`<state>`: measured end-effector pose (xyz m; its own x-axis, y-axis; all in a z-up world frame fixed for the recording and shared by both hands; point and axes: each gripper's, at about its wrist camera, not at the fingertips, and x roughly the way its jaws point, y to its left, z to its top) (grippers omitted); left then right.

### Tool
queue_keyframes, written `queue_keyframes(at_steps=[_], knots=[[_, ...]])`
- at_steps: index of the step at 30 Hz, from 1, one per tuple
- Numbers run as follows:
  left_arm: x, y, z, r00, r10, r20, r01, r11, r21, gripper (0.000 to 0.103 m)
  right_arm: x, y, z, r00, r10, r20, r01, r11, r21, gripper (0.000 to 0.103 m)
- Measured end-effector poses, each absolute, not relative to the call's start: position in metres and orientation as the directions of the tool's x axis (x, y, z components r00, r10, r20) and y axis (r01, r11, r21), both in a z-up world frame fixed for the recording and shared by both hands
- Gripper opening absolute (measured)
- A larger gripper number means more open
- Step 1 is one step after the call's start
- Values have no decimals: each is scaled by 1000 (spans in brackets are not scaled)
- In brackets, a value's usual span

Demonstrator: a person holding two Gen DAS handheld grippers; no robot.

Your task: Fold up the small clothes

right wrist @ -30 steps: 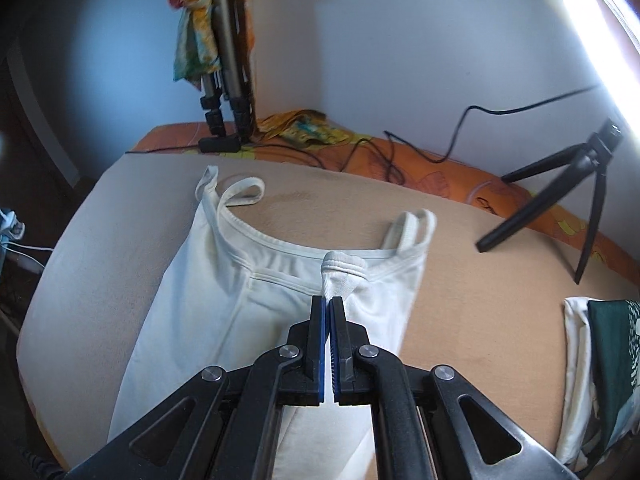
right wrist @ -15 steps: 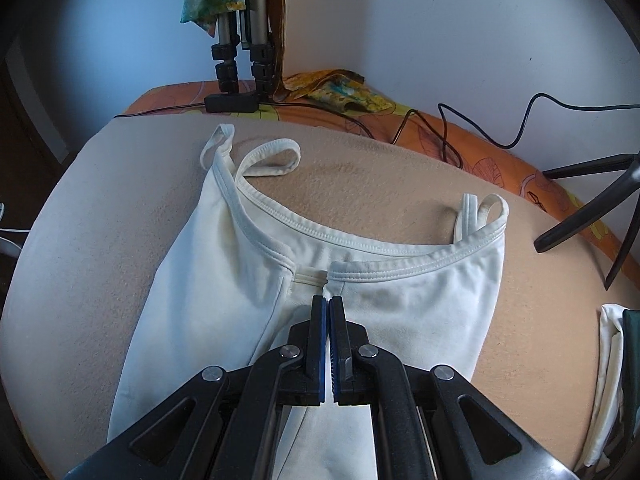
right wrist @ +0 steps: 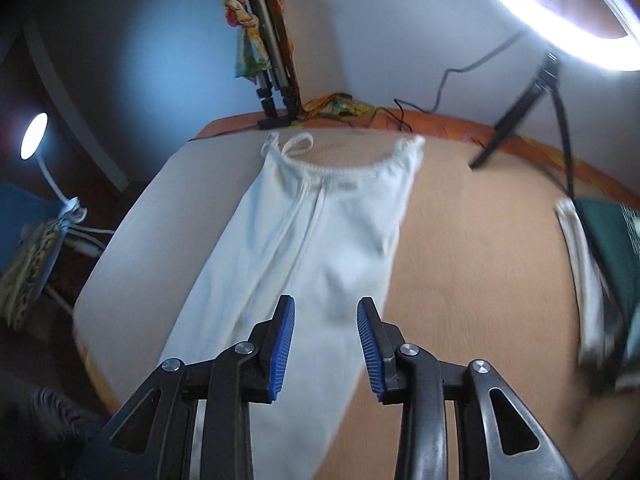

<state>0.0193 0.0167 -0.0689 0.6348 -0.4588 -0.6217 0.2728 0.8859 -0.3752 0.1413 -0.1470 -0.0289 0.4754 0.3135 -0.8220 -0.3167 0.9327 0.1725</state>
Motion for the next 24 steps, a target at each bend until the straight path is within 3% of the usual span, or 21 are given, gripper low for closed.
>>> queue_keyframes(at_steps=[4, 9, 16, 17, 21, 24], knots=[[33, 43, -76, 614, -401, -680, 207, 913, -352, 49, 76, -169, -51, 412, 353, -840, -299, 923, 241, 36], [53, 51, -97, 530, -423, -735, 162, 901, -402, 49, 25, -174, -91, 314, 431, -846, -278, 894, 352, 36], [60, 66, -118, 463, -518, -719, 97, 836, -540, 43, 5, -165, -116, 254, 472, -844, -305, 867, 394, 32], [60, 67, -118, 458, -531, -713, 93, 826, -556, 36, 3, -164, -116, 262, 471, -842, -310, 867, 389, 30], [63, 65, -123, 438, -560, -703, 92, 806, -585, 6, 4, -163, -121, 232, 515, -825, -304, 844, 442, 4], [63, 61, -118, 454, -554, -697, 116, 813, -571, 3, 3, -165, -122, 238, 518, -821, -300, 844, 445, 0]])
